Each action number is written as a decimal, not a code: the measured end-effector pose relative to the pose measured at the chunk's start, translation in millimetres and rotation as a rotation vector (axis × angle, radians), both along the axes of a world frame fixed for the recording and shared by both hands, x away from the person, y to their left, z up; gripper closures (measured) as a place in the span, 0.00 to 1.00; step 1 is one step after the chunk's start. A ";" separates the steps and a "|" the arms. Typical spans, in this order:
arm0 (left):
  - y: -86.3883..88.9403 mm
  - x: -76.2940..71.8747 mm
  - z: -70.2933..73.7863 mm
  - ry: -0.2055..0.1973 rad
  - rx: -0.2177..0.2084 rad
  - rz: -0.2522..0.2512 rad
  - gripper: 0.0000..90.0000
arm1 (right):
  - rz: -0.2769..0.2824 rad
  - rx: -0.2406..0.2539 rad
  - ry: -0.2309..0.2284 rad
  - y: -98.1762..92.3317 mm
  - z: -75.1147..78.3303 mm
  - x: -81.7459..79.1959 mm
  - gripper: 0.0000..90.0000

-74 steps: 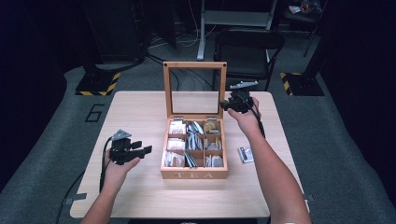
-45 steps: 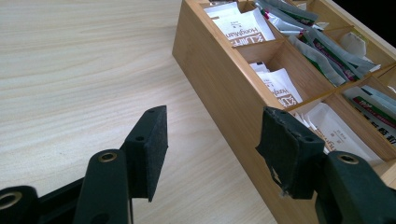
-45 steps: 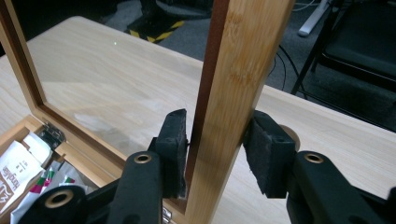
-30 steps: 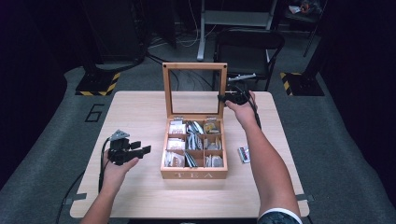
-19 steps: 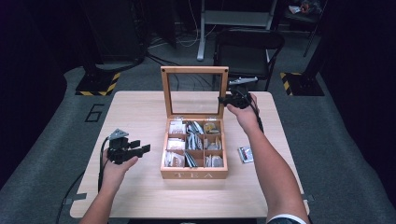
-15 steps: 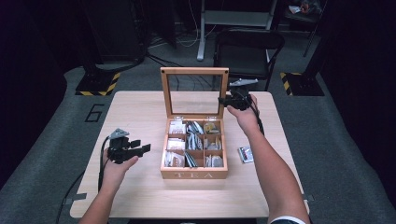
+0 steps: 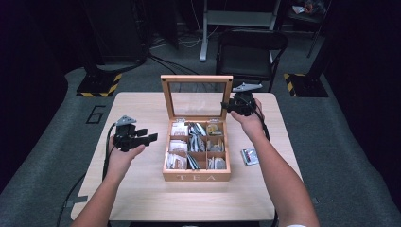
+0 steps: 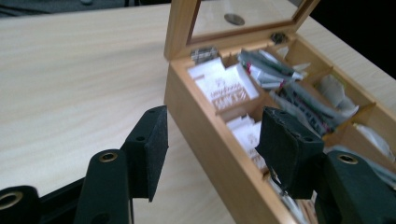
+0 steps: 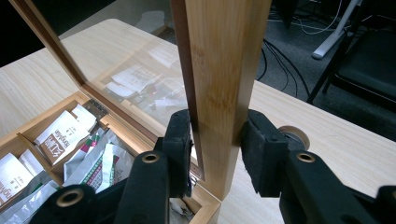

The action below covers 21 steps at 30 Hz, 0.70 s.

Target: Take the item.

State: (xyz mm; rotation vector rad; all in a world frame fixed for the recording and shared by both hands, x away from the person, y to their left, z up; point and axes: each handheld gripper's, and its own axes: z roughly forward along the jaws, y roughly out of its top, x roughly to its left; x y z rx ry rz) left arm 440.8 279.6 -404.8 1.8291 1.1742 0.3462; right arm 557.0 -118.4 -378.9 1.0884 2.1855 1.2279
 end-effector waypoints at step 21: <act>-21.7 34.3 53.6 -0.074 0.047 -0.047 0.48 | 0.045 0.001 -0.024 -3.3 -2.8 -18.5 0.67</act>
